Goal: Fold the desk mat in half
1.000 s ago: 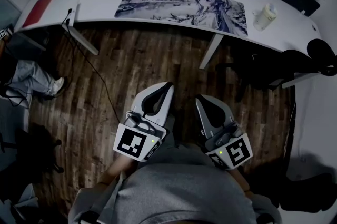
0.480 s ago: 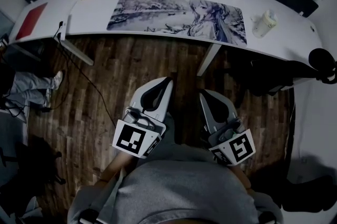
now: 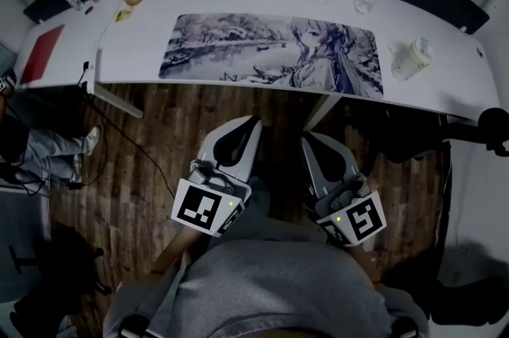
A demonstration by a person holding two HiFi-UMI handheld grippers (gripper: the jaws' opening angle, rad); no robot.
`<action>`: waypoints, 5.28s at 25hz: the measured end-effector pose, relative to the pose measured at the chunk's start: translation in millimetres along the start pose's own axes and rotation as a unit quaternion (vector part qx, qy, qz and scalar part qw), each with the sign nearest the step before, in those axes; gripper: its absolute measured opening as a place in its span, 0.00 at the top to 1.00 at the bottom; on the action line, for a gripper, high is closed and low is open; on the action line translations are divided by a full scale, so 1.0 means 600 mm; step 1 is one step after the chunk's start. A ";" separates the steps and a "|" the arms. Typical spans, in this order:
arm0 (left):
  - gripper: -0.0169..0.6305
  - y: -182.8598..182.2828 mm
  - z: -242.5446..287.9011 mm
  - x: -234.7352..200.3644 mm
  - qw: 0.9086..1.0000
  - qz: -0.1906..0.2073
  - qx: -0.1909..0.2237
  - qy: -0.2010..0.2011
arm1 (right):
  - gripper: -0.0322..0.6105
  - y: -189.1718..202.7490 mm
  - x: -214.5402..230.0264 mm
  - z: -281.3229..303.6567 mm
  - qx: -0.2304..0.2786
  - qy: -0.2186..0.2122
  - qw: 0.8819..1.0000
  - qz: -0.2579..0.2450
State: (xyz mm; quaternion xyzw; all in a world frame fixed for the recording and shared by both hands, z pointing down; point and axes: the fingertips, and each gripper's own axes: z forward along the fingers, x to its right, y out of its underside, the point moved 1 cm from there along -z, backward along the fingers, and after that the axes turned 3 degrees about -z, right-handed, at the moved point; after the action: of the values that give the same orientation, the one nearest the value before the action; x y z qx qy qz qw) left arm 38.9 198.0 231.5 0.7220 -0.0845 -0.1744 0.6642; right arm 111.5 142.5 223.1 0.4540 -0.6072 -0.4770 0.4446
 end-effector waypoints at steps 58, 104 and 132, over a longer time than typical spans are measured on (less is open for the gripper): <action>0.89 0.042 0.480 -0.137 0.966 0.091 -0.086 0.228 | 0.94 0.085 0.401 -0.001 -0.063 0.349 0.935 -0.025; 0.61 0.540 1.004 0.094 0.696 0.266 -0.418 0.520 | 0.64 0.376 0.707 -0.163 -0.270 0.451 0.845 0.097; 0.79 0.550 0.981 0.098 0.664 0.238 -0.467 0.533 | 0.84 0.389 0.695 -0.137 -0.206 0.416 0.849 0.254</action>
State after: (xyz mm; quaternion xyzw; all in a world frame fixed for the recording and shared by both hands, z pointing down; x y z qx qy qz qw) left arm -85.1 -404.3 516.0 0.2424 0.2072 0.3876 0.8649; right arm 81.2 -247.7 509.5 0.3378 -0.3475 -0.2278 0.8445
